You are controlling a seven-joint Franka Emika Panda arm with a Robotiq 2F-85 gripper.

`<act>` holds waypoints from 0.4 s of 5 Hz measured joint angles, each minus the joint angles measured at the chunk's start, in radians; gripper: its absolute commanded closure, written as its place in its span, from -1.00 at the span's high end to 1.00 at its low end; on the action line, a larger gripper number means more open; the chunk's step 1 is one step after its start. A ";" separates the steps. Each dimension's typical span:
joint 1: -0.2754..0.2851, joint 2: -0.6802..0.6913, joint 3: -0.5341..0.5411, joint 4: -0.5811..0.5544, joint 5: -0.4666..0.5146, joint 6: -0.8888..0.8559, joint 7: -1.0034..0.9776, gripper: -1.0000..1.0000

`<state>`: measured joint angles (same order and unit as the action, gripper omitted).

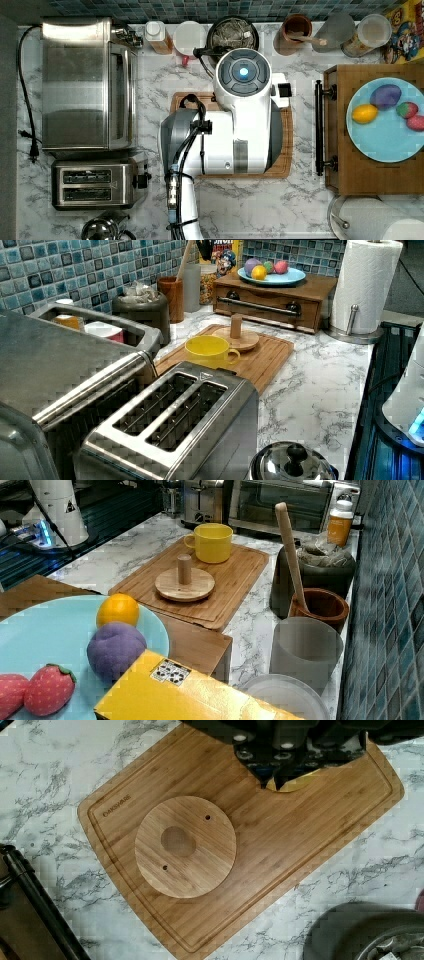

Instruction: Get a tea bag.

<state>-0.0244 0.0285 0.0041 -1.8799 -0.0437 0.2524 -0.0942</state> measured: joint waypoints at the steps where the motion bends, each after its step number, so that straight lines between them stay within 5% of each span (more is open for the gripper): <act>1: -0.001 0.000 0.004 -0.006 0.000 0.006 0.000 -1.00; 2: -0.002 0.000 0.011 -0.014 0.000 0.004 0.000 -1.00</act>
<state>-0.0262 0.0288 0.0154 -1.8936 -0.0438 0.2563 -0.0945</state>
